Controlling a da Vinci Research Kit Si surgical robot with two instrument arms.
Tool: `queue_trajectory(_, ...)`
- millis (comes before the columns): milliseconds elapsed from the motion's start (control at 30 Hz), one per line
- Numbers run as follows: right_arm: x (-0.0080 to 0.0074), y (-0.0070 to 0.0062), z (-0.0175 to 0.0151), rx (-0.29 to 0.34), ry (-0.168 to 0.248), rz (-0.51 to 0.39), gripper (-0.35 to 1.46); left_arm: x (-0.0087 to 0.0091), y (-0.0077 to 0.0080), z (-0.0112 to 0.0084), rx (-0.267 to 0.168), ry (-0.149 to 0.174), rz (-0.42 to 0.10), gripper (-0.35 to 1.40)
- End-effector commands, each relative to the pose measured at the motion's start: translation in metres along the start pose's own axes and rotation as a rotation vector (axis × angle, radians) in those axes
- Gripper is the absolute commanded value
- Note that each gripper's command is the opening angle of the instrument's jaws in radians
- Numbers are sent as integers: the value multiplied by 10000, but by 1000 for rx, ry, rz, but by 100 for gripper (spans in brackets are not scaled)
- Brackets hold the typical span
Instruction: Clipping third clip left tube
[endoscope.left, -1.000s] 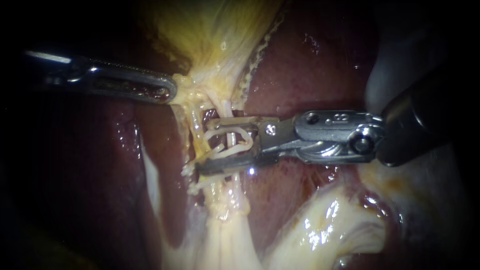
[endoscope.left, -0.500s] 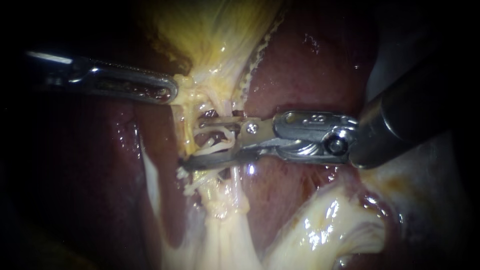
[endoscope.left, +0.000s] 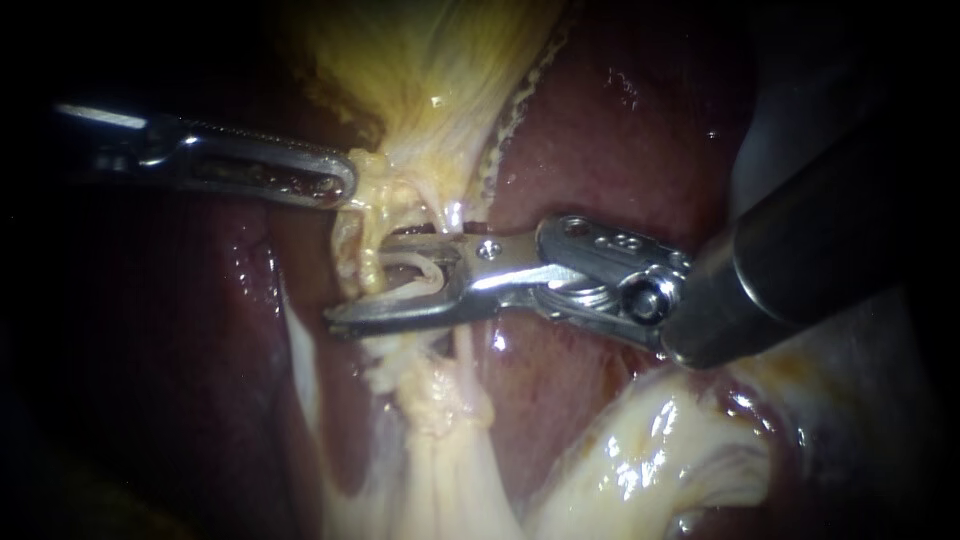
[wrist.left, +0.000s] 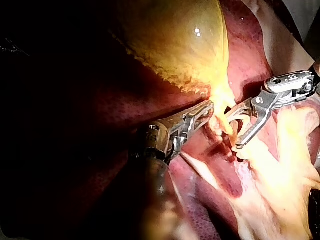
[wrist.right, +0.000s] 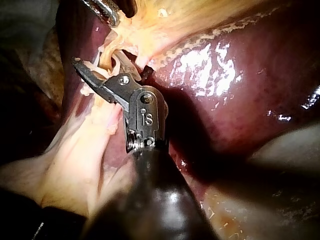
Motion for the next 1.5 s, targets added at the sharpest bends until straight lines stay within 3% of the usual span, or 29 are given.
queue_trajectory(33, 0, 0, 0, 7, 7, 5, 47, 0, 0, 0, 1, 0, 0, -35)
queue_trajectory(333, 2, -1, 0, 120, 41, 19, 45, 0, 0, 0, 1, 0, 0, -35)
queue_trajectory(567, 18, 1, 0, 187, 90, 71, 44, 0, 0, 0, 1, 0, 0, -35)
queue_trajectory(733, 24, 3, 2, 185, 100, 92, 44, 1, 0, 0, 1, 0, -6, -35)
queue_trajectory(1067, 28, 23, -3, 153, 115, 150, 40, 1, 1, 1, 2, 0, -5, -35)
queue_trajectory(1267, 31, 25, -5, 132, 123, 267, 20, 1, 1, 1, 2, 0, -11, -35)
queue_trajectory(1500, 29, 21, -6, 132, 121, 367, -24, 1, 2, 1, 2, 0, -11, -35)
